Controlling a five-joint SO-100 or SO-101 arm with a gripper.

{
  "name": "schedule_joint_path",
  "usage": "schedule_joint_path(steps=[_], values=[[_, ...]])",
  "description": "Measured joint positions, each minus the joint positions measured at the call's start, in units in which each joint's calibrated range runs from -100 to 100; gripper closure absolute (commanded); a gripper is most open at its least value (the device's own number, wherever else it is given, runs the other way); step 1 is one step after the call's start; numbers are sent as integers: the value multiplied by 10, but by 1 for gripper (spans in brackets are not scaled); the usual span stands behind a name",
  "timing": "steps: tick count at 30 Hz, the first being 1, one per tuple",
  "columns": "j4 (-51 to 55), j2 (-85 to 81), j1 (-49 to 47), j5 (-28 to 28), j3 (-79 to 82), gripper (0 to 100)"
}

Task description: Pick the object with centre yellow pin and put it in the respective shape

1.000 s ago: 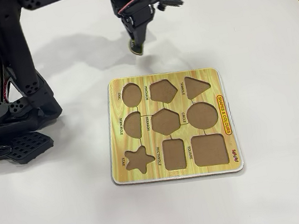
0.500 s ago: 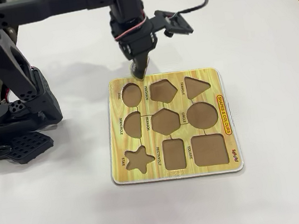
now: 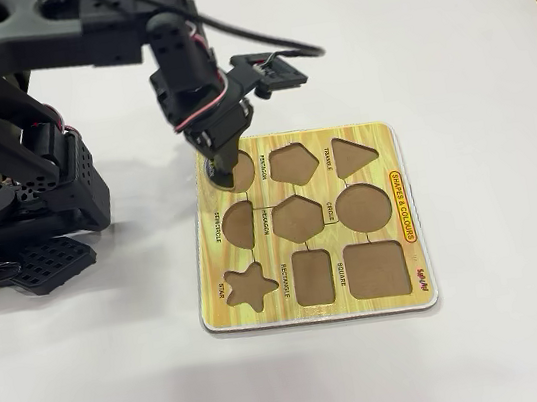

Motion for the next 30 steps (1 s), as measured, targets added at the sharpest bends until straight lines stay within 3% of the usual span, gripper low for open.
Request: schedule_joint_path(steps=[12, 22, 30], values=[[-39, -125, 52, 110, 104, 99], [-41, -167, 114, 156, 104, 99], [-82, -214, 111, 154, 200, 99]])
